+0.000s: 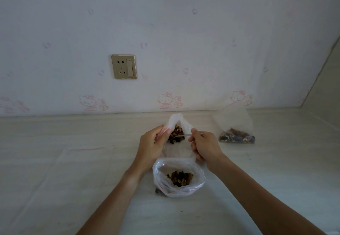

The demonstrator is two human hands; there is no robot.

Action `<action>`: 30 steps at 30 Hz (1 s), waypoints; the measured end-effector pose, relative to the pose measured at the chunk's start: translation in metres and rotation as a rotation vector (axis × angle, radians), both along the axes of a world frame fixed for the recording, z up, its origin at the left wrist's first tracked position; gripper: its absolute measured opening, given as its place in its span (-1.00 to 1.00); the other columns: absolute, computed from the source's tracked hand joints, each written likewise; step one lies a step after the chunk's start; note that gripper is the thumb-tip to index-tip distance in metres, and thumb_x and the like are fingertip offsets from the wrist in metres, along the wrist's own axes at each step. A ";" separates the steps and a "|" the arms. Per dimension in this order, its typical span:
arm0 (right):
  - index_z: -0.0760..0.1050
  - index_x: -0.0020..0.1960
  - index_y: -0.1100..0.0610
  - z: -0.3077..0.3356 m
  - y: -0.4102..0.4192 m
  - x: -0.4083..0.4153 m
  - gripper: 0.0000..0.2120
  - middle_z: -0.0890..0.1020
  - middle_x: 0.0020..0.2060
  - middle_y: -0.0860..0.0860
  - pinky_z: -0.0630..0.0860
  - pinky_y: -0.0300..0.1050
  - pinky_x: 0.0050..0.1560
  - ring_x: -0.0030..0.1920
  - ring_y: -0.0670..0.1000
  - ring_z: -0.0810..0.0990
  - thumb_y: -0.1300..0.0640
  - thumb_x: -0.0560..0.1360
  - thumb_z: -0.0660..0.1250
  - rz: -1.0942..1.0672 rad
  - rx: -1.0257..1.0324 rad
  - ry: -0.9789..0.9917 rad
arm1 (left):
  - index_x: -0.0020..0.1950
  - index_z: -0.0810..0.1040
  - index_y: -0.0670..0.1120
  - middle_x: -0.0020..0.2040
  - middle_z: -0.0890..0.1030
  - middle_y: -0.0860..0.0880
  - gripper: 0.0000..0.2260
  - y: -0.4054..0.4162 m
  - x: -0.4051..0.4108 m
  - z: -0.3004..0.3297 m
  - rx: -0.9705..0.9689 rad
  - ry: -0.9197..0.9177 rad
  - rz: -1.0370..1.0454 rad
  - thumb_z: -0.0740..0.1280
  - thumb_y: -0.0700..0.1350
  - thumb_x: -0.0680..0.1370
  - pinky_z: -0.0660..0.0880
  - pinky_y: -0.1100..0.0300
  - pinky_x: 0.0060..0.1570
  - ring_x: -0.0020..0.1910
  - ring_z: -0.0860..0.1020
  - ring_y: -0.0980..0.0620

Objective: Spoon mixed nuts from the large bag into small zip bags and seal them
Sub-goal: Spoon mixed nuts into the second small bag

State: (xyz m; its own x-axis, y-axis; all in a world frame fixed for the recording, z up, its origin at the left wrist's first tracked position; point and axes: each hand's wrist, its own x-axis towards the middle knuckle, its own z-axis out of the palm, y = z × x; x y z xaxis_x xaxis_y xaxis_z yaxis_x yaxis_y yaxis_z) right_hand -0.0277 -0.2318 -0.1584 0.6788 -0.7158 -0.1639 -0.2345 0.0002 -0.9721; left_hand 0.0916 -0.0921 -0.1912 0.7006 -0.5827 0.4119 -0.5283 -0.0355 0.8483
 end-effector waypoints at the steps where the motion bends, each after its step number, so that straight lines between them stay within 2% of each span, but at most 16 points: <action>1: 0.54 -0.19 0.22 0.000 -0.001 -0.002 -0.59 0.46 -0.56 0.00 0.28 -0.25 -0.60 -0.64 -0.07 0.33 0.01 0.72 0.18 0.009 0.002 -0.006 | -0.25 0.49 -0.05 -0.40 0.39 0.05 -0.62 0.000 0.001 0.001 -0.009 0.005 0.014 0.33 0.12 0.68 0.30 0.27 -0.34 -0.37 0.33 0.14; 3: 0.52 -0.18 0.22 0.000 -0.005 -0.006 -0.60 0.46 -0.55 0.00 0.29 -0.24 -0.60 -0.63 -0.05 0.32 0.01 0.72 0.18 0.015 0.021 -0.021 | -0.17 0.52 -0.20 -0.36 0.44 -0.10 -0.59 0.001 0.003 0.003 -0.035 0.016 0.040 0.32 0.11 0.68 0.34 0.26 -0.31 -0.34 0.37 0.13; 4: 0.52 -0.17 0.22 0.001 -0.006 -0.008 -0.60 0.45 -0.55 0.00 0.29 -0.22 -0.60 -0.62 -0.04 0.32 0.00 0.72 0.18 0.011 0.028 -0.024 | -0.16 0.52 -0.21 -0.37 0.44 -0.09 -0.59 0.002 0.003 0.004 -0.051 0.018 0.047 0.31 0.10 0.69 0.34 0.29 -0.30 -0.34 0.37 0.15; 7: 0.53 -0.15 0.22 0.003 -0.010 -0.013 -0.61 0.45 -0.54 -0.01 0.30 -0.20 -0.59 -0.61 -0.03 0.33 -0.01 0.72 0.18 0.002 0.011 -0.015 | -0.27 0.48 -0.02 -0.41 0.39 0.15 -0.65 0.003 0.001 0.008 -0.084 0.022 0.071 0.31 0.04 0.70 0.33 0.38 -0.34 -0.39 0.34 0.21; 9: 0.52 -0.14 0.22 0.006 -0.013 -0.016 -0.61 0.44 -0.54 -0.01 0.26 -0.19 -0.59 -0.62 -0.03 0.33 0.00 0.72 0.18 0.010 0.004 -0.027 | -0.31 0.44 0.09 -0.41 0.39 0.18 -0.64 0.002 0.001 0.009 -0.093 0.019 0.092 0.31 0.02 0.70 0.32 0.39 -0.34 -0.40 0.34 0.22; 12: 0.51 -0.16 0.22 0.012 -0.016 -0.022 -0.61 0.43 -0.53 0.00 0.23 -0.18 -0.59 -0.62 -0.02 0.32 -0.01 0.72 0.17 0.028 -0.010 -0.068 | -0.26 0.51 0.00 -0.39 0.43 0.15 -0.67 0.003 0.003 0.010 -0.078 0.043 0.147 0.31 0.04 0.68 0.36 0.34 -0.31 -0.38 0.38 0.21; 14: 0.51 -0.17 0.22 0.018 -0.018 -0.025 -0.59 0.44 -0.53 0.01 0.22 -0.18 -0.60 -0.62 -0.01 0.32 -0.02 0.72 0.18 0.038 -0.028 -0.094 | -0.26 0.56 0.11 -0.37 0.53 0.20 -0.71 0.006 0.004 0.013 -0.071 0.047 0.189 0.33 0.04 0.67 0.40 0.39 -0.30 -0.37 0.46 0.24; 16: 0.52 -0.17 0.21 0.024 -0.020 -0.030 -0.59 0.44 -0.52 0.02 0.23 -0.18 -0.60 -0.62 -0.01 0.33 -0.03 0.72 0.18 0.045 -0.050 -0.115 | -0.07 0.66 0.18 -0.19 0.67 0.23 -0.86 0.009 0.004 0.018 -0.046 0.066 0.207 0.34 0.09 0.66 0.46 0.42 -0.20 -0.20 0.59 0.28; 18: 0.52 -0.19 0.20 0.030 -0.021 -0.036 -0.58 0.44 -0.52 0.02 0.22 -0.19 -0.60 -0.62 0.00 0.33 -0.04 0.71 0.19 0.050 -0.054 -0.148 | 0.13 0.66 0.14 0.02 0.69 0.21 -0.83 0.012 0.003 0.022 -0.026 0.085 0.203 0.34 0.15 0.64 0.50 0.38 -0.06 0.00 0.61 0.32; 22: 0.51 -0.24 0.17 0.043 -0.021 -0.057 -0.58 0.42 -0.52 0.02 0.21 -0.22 -0.59 -0.61 0.02 0.32 -0.03 0.70 0.23 0.060 -0.031 -0.214 | 0.19 0.62 0.12 0.16 0.63 0.20 -0.79 0.024 -0.002 0.028 -0.012 0.052 0.254 0.38 0.16 0.62 0.46 0.36 0.02 0.17 0.55 0.34; 26: 0.49 -0.33 0.13 0.047 -0.016 -0.085 -0.57 0.39 -0.53 0.05 0.18 -0.23 -0.59 -0.61 0.03 0.29 0.01 0.69 0.25 0.084 0.012 -0.247 | 0.11 0.62 0.15 0.12 0.63 0.23 -0.90 0.045 -0.014 0.032 0.057 -0.033 0.279 0.40 0.09 0.61 0.49 0.29 0.03 0.15 0.56 0.31; 30: 0.48 -0.31 0.16 0.044 -0.008 -0.113 -0.58 0.35 -0.51 0.08 0.17 -0.19 -0.56 -0.59 0.03 0.28 0.01 0.68 0.26 0.162 0.047 -0.219 | 0.00 0.68 0.11 -0.11 0.70 0.20 -0.90 0.069 -0.036 0.036 0.132 -0.064 0.222 0.37 0.03 0.65 0.47 0.43 -0.16 -0.09 0.63 0.27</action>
